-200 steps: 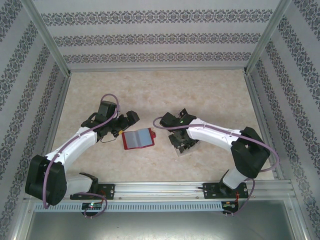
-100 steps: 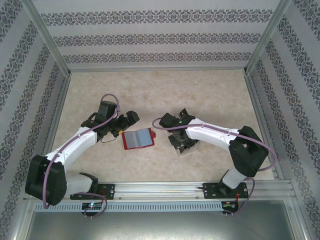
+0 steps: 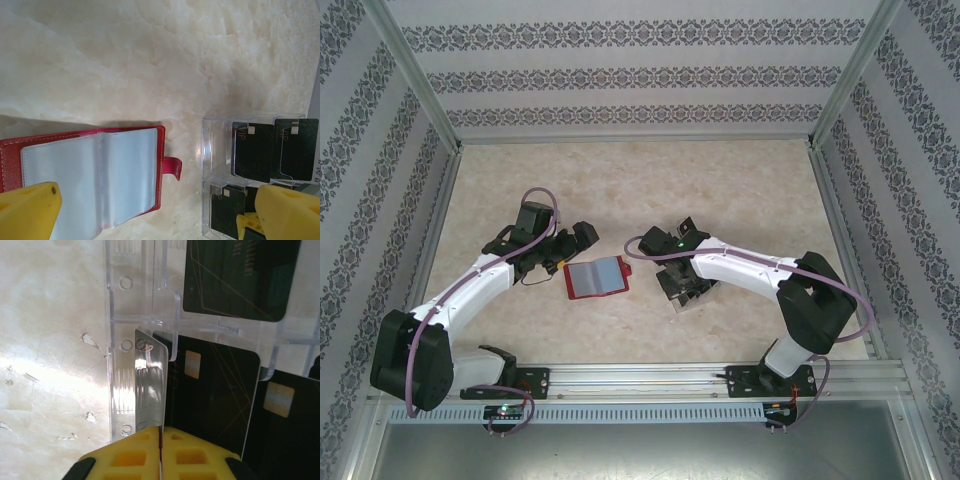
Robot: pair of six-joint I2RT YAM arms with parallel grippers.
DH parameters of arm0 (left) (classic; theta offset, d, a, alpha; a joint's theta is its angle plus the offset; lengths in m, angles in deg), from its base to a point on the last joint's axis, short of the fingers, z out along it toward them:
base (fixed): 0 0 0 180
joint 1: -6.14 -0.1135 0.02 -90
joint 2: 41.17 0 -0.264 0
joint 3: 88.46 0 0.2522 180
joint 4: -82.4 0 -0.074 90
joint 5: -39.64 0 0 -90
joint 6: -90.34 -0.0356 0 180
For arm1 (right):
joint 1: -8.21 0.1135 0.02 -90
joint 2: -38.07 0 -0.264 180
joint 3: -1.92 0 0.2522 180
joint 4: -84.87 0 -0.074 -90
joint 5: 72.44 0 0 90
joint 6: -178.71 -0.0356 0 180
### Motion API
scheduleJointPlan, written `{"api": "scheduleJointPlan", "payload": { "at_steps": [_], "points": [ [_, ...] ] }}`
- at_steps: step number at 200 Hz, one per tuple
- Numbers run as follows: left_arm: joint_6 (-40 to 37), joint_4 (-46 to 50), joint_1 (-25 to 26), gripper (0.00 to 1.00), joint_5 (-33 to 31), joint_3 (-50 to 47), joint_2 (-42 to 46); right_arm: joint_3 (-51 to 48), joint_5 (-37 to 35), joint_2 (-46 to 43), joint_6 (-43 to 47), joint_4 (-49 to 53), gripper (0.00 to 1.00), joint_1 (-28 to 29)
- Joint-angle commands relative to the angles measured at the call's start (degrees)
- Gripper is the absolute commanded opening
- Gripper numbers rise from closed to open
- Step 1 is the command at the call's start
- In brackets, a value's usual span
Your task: Put the credit cards into the card holder
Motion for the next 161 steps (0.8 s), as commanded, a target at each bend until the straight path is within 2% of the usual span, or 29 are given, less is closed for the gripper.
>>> {"api": "scheduleJointPlan", "payload": {
  "at_steps": [1,39,83,161],
  "points": [
    [0.21,-1.56,-0.30,1.00,0.29,-0.45,0.14,-1.70,0.93,0.66,0.29,-0.02,0.07,-0.97],
    [0.32,-1.93,-0.32,1.00,0.38,-0.46,-0.04,-1.59,4.54,-0.76,0.57,-0.54,0.00,-2.05],
    [0.47,-2.36,-0.38,1.00,0.48,-0.63,-0.22,-1.37,7.04,-2.35,0.40,-0.99,0.00,-2.92],
    [0.61,-0.60,-0.37,1.00,-1.40,-0.20,-1.27,5.00,11.88,-9.77,-1.46,-1.66,0.00,-3.01]
  ]
}}
